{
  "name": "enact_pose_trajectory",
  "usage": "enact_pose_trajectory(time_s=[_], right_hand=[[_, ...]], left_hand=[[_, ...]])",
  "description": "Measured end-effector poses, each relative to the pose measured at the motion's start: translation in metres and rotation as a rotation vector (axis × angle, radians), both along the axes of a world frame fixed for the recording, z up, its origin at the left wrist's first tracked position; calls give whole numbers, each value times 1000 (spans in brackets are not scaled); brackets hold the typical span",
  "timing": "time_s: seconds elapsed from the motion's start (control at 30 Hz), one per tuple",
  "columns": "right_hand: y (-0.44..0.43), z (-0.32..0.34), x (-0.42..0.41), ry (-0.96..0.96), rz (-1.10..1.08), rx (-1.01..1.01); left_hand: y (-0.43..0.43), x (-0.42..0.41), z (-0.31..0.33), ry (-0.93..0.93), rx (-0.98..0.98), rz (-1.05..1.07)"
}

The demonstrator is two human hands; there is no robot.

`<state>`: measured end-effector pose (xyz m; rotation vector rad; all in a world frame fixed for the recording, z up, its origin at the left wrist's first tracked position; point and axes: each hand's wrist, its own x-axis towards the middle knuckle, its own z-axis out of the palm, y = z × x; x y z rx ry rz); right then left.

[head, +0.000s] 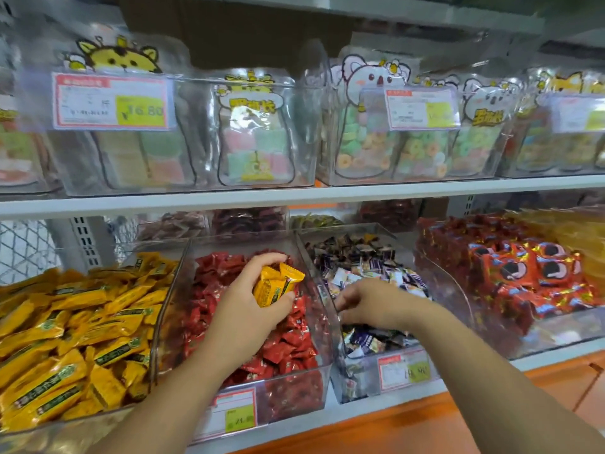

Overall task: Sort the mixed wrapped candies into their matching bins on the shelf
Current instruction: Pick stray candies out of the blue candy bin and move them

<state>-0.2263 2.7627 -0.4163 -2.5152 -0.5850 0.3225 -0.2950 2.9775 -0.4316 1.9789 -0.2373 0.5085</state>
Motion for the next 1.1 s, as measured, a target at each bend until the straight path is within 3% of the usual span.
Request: enact_pose_trajectory(time_s=[0.13,0.2,0.37,0.53,0.63,0.77,0.93,1.1], right_hand=[[11,-21,10,-172,74,-217],[9,-19,10,-182,29,-110],[-17,2,11,10,-22,200],[-3,24,9,-397,-186,532],[20,22,5,-232,-60,589],[12,24,4,-182,-92,351],[-6,19,-5,20,23,-288],[13,-1,-2,-34,51,-490]], left_hand=[[-9,8,-1,-3,-2,0],[-11,9,-1,0,-4,6],[-9,8,-1,8,-14,15],[-13,4,0,-120,-30,139],[-10,4,2,-221,-101,268],[-4,4,2,-237,-144,300],[-9,2,0,-162,-113,189],[-10,5,-2,-129,-74,150]])
